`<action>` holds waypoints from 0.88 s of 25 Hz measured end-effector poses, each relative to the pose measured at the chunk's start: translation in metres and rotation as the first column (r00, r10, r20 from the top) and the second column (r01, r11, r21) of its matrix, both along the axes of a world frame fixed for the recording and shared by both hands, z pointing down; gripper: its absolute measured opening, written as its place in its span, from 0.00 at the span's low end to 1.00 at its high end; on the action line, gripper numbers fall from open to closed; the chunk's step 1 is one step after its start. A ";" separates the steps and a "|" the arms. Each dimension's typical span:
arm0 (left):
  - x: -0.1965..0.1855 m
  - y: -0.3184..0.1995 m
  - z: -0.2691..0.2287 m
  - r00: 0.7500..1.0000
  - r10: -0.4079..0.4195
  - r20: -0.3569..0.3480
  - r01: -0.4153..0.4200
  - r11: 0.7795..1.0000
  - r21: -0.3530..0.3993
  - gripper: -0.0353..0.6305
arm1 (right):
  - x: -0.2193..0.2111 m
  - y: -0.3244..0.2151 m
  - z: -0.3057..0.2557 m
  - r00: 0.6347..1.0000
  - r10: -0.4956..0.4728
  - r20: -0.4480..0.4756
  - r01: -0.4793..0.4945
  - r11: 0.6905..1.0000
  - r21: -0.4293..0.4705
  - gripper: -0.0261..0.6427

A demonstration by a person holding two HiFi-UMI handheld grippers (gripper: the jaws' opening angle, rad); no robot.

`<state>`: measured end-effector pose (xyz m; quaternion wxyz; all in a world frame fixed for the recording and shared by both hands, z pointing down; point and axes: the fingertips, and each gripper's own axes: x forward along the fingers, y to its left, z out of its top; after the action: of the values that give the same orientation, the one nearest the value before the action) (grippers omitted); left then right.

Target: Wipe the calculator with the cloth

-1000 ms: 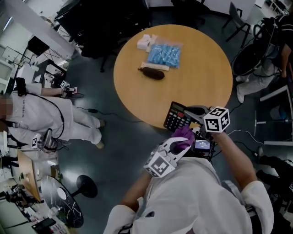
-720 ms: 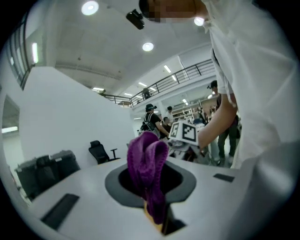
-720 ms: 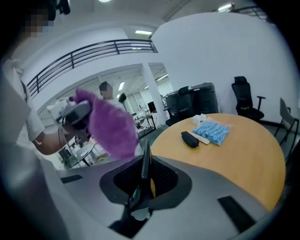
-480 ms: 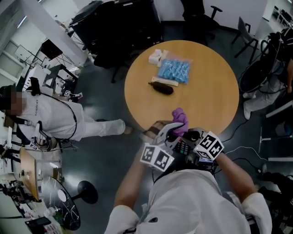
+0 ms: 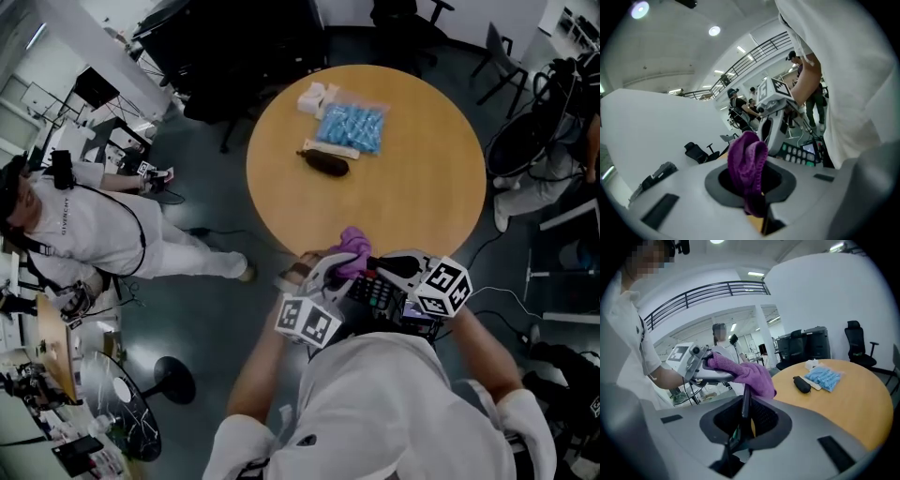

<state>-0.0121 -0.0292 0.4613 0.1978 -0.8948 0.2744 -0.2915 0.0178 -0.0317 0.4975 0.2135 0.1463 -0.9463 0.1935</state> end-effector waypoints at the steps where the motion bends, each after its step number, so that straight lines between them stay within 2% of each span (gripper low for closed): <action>1: -0.006 0.000 0.000 0.999 -0.030 -0.026 0.029 0.999 -0.014 0.13 | 0.003 0.001 -0.002 1.000 0.005 0.020 -0.005 1.000 -0.006 0.12; 4: -0.020 0.000 0.001 0.988 -0.106 -0.113 0.098 0.993 -0.069 0.13 | 0.010 0.002 -0.009 0.997 0.024 0.076 -0.022 1.000 -0.018 0.12; 7: -0.028 0.005 0.005 0.973 -0.150 -0.177 0.129 0.984 -0.125 0.13 | 0.015 -0.004 -0.019 0.993 0.046 0.113 -0.045 0.999 -0.010 0.12; 10: -0.025 0.016 0.022 0.973 -0.148 -0.174 0.124 0.982 -0.145 0.13 | 0.020 -0.015 -0.034 0.982 0.084 0.168 -0.084 0.996 -0.009 0.12; 17: -0.011 0.039 0.050 0.974 -0.136 -0.182 0.089 0.965 -0.245 0.13 | 0.030 -0.044 -0.058 0.969 0.146 0.199 -0.158 0.986 0.047 0.12; 20: -0.018 0.047 0.065 0.964 -0.157 -0.214 0.085 0.946 -0.314 0.13 | 0.036 -0.052 -0.068 0.968 0.166 0.187 -0.191 0.974 0.125 0.12; 22: -0.033 0.048 0.064 0.945 -0.190 -0.266 0.088 0.931 -0.353 0.13 | 0.033 -0.047 -0.078 0.986 0.122 0.113 -0.150 0.947 0.285 0.12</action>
<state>-0.0446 0.0190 0.5252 -0.0225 -0.9268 0.3103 -0.2103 0.0509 -0.0792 0.4190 0.1310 0.2320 -0.9612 0.0722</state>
